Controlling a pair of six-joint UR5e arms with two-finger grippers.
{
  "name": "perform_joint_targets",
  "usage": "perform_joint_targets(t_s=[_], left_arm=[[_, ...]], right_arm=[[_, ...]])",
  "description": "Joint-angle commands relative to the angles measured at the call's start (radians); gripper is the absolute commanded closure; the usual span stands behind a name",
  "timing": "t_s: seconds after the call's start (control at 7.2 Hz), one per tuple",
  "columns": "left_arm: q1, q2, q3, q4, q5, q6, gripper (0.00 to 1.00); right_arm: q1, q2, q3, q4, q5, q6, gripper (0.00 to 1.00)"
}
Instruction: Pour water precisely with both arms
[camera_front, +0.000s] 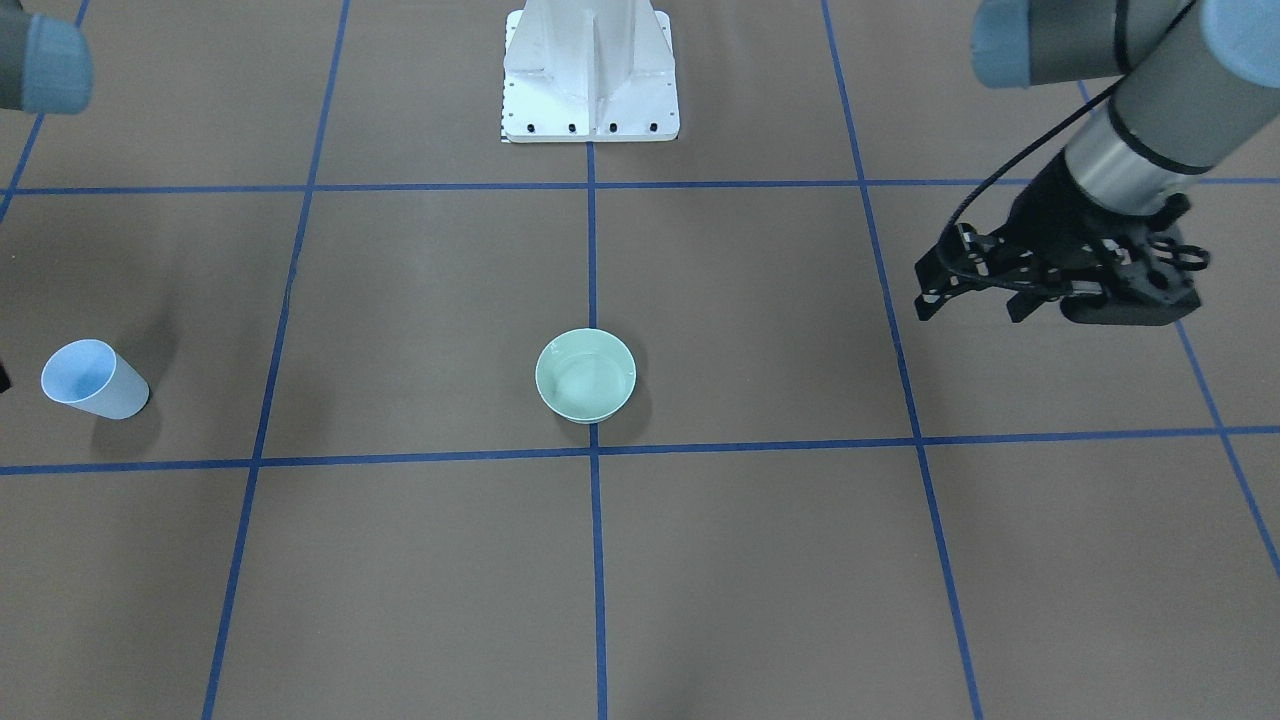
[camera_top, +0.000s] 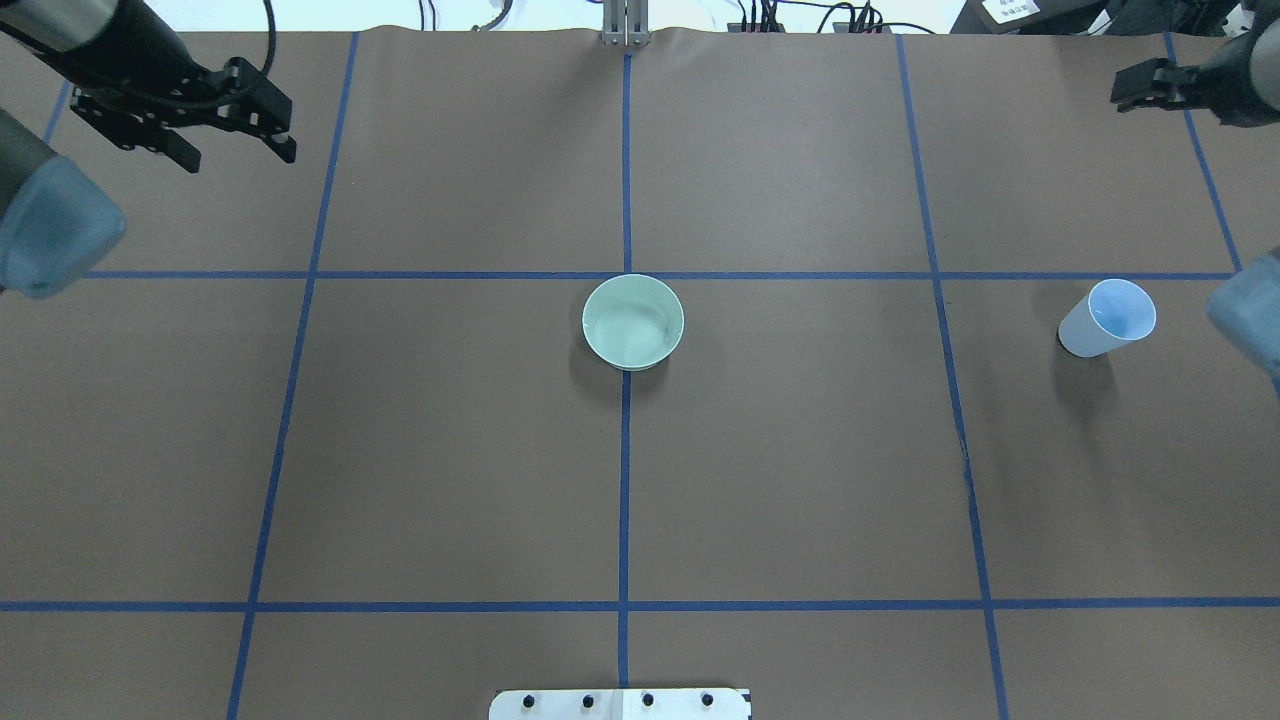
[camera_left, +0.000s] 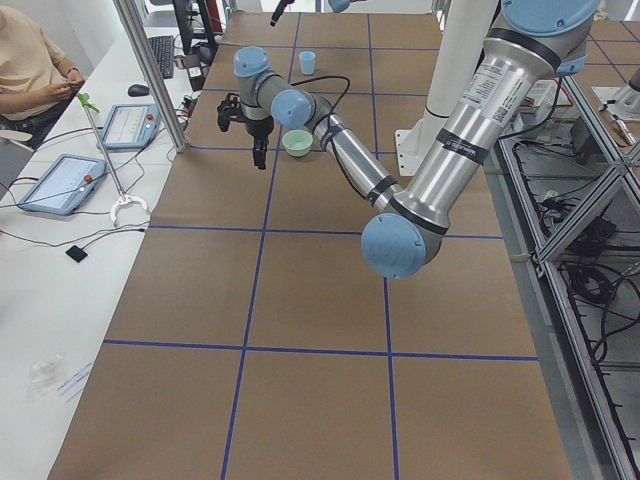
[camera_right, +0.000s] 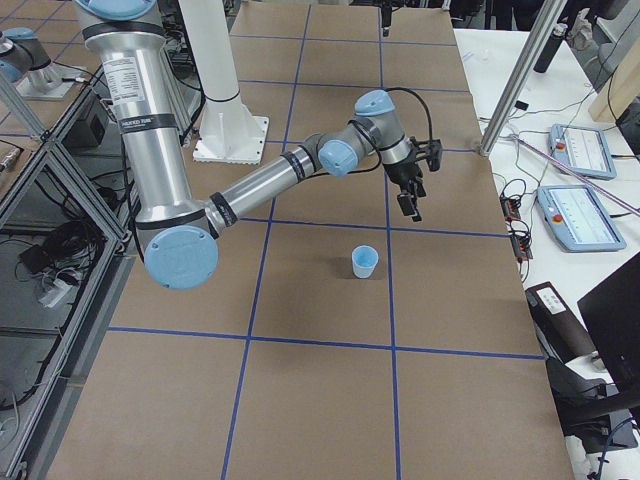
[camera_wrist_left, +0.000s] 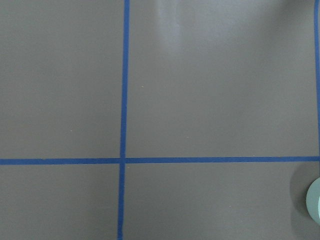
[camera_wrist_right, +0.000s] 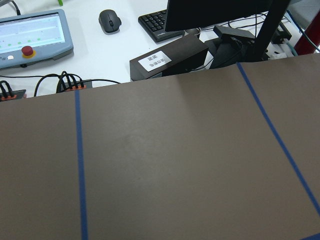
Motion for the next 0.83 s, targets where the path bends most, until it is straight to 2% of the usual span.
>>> perform_joint_targets(t_s=[0.0, 0.14, 0.42, 0.56, 0.69], left_arm=[[0.163, -0.083, 0.005, 0.000, 0.118, -0.175, 0.00], [0.231, -0.123, 0.015, 0.000, 0.179, -0.243, 0.00], [0.331, -0.192, 0.062, 0.000, 0.268, -0.328, 0.00], [0.351, -0.221, 0.093, 0.000, 0.275, -0.345, 0.00], [0.366, -0.235, 0.120, -0.006, 0.293, -0.348, 0.00]], right_arm=[[0.181, -0.007, -0.128, 0.000, 0.186, -0.373, 0.00], [0.231, -0.010, -0.191, -0.028, 0.231, -0.554, 0.00], [0.304, -0.008, -0.218, -0.185, 0.250, -0.887, 0.00], [0.353, -0.020, -0.239, -0.239, 0.352, -0.992, 0.00], [0.395, -0.072, -0.256, -0.244, 0.439, -1.031, 0.00]])
